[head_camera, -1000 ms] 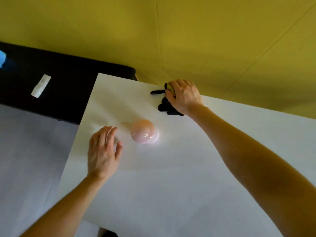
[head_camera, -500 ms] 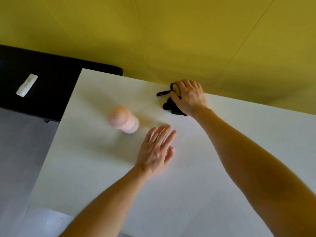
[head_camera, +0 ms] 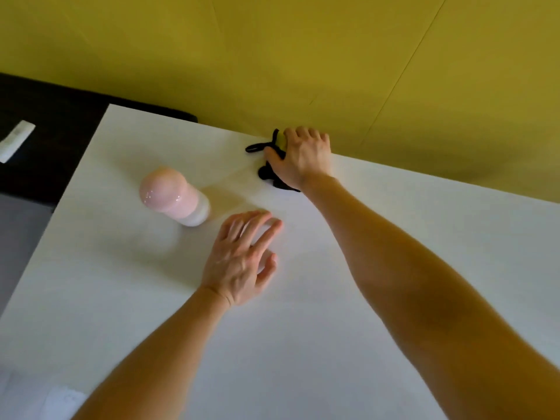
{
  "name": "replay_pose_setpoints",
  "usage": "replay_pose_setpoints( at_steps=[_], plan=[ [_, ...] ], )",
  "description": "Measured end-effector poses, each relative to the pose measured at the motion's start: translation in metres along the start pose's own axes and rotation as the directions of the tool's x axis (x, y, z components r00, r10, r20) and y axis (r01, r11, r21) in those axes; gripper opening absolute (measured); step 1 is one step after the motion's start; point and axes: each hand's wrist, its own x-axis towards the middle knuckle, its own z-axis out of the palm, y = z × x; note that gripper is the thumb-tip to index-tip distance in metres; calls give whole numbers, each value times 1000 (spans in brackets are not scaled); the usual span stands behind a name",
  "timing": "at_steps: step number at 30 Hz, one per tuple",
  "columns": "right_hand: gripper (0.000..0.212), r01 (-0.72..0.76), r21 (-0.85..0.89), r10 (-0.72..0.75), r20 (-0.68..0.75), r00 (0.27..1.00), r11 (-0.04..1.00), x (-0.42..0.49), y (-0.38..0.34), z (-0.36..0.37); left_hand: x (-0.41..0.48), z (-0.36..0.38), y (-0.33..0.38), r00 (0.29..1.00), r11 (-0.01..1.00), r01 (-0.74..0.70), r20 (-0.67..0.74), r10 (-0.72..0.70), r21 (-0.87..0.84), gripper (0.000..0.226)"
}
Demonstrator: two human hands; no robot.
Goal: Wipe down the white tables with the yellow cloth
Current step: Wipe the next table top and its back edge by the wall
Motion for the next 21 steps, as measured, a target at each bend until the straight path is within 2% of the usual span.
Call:
replay_pose_setpoints(
  at_steps=[2,4,6,9,11,13,14,17,19,21],
  plan=[
    [57,79,73,-80,11,997,994,5,-11,2,0,-1,2,1000,1000,2,-3,-2,14,60],
    [58,115,142,-116,-4,993,983,-7,21,-2,-1,-1,2,1000,1000,-3,9,3,30,60],
    [54,77,172,-68,-60,996,982,-33,73,-12,-3,-1,1,1000,999,-5,12,5,37,61],
    [46,-25,106,37,-113,993,994,-73,156,-33,-2,0,0,1000,999,-18,15,17,42,62],
    [44,-126,54,132,-141,981,991,-81,172,-36,-1,1,0,1000,998,-9,23,8,57,63],
    [44,-223,17,223,-146,964,975,-69,142,-27,-1,2,1,999,998,-2,48,-1,69,64],
    [44,-224,20,224,-132,965,974,-57,116,-20,-1,2,0,998,998,-5,56,1,68,64],
    [47,-78,48,79,-17,997,996,-19,29,-8,-1,0,1,998,996,-12,61,7,83,64],
    [50,1,79,-4,50,999,997,-6,-1,-2,-2,-1,3,998,996,-10,63,5,89,64],
    [49,60,139,-59,-12,998,989,-9,9,1,-2,0,2,998,995,-11,58,5,97,65]
  ],
)
